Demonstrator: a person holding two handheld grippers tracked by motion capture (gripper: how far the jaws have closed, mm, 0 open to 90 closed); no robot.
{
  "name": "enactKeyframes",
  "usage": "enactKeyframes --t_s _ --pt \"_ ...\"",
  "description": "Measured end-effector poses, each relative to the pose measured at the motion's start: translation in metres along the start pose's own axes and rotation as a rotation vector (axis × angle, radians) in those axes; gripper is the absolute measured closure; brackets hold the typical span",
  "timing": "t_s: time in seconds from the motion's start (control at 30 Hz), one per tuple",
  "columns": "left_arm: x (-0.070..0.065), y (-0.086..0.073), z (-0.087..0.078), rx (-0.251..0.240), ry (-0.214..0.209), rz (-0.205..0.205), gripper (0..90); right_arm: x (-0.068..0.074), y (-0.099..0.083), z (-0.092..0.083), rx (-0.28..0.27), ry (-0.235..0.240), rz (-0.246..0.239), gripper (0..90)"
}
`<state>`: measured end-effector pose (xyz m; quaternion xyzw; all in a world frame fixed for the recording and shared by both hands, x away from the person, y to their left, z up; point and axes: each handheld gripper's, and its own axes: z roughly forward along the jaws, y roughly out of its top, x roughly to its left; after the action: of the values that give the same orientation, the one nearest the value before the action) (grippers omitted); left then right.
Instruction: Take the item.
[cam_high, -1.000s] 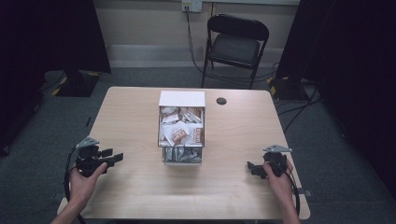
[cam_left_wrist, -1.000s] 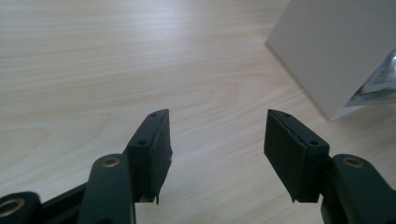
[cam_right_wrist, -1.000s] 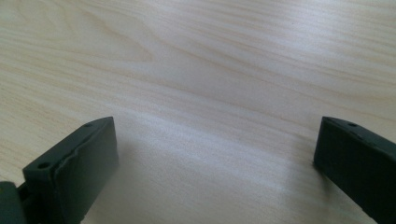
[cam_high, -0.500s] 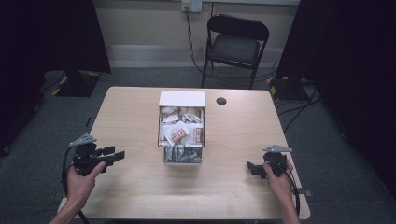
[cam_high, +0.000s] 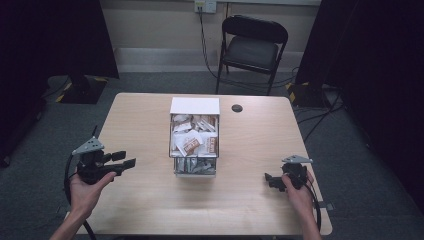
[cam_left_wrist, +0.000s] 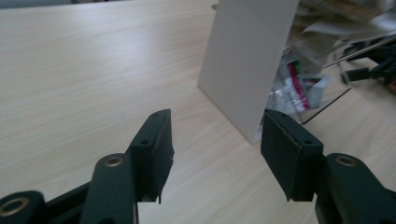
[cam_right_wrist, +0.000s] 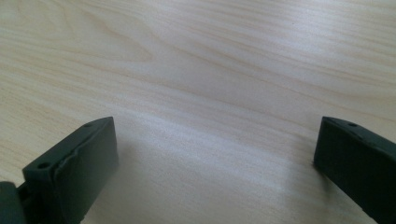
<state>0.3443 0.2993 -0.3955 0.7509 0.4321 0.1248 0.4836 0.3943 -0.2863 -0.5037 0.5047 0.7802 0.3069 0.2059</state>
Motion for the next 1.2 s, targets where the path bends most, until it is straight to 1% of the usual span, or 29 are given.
enactKeyframes --t_s 0.1,0.23,0.33,0.4,0.6,0.63,0.67,0.7,0.77,0.83,1.0,1.03,1.07,1.1,1.13,1.2 --pt "-0.008 0.007 -0.002 -0.021 -0.035 0.008 43.7 0.0 0.0 0.0 0.0 0.0 0.0 0.0" --pt "-0.015 0.016 -0.003 -0.038 -0.051 0.028 43.7 0.0 0.0 0.0 0.0 0.0 0.001 0.0" --pt "-0.019 0.024 -0.002 -0.054 -0.074 0.039 43.7 0.0 0.0 0.0 0.0 0.0 0.001 0.0" --pt "-0.022 0.028 -0.002 -0.063 -0.076 0.052 43.7 0.0 0.0 0.0 0.0 0.0 0.0 0.0" --pt "-0.028 0.039 -0.001 -0.094 -0.12 0.06 43.5 0.0 0.0 0.0 0.0 0.001 0.0 0.0" --pt "-0.029 0.041 -0.001 -0.09 -0.129 0.07 44.9 0.0 0.0 0.0 0.0 0.001 0.0 0.0" --pt "-0.032 0.043 0.0 -0.087 -0.128 0.082 46.4 0.0 0.0 0.0 0.0 0.001 0.0 0.0" --pt "-0.033 0.045 0.0 -0.084 -0.125 0.103 46.9 0.0 0.0 0.0 0.001 0.001 0.0 0.0" --pt "-0.037 0.049 0.0 -0.084 -0.132 0.124 47.8 0.0 0.0 0.0 0.0 0.001 0.0 0.0" --pt "-0.04 0.053 0.0 -0.095 -0.147 0.129 48.8 0.0 0.0 0.0 0.0 0.001 0.0 0.0" --pt "-0.046 0.065 0.002 -0.117 -0.17 0.143 50.1 0.0 0.0 0.0 0.0 0.001 0.0 0.0" --pt "-0.048 0.067 0.002 -0.13 -0.168 0.136 49.5 0.0 0.0 0.0 0.0 0.001 0.0 0.0" --pt "-0.048 0.067 0.002 -0.13 -0.168 0.136 48.7 0.0 0.0 0.0 0.0 0.001 0.0 0.0" --pt "-0.049 0.07 0.002 -0.135 -0.177 0.131 48.9 0.0 0.0 0.0 0.0 0.002 -0.002 0.0" --pt "-0.052 0.076 0.004 -0.14 -0.187 0.138 49.0 0.0 0.0 0.0 0.0 0.002 -0.003 0.0" --pt "-0.055 0.083 0.006 -0.148 -0.201 0.149 50.0 0.0 0.0 0.0 0.0 0.002 -0.002 0.0"
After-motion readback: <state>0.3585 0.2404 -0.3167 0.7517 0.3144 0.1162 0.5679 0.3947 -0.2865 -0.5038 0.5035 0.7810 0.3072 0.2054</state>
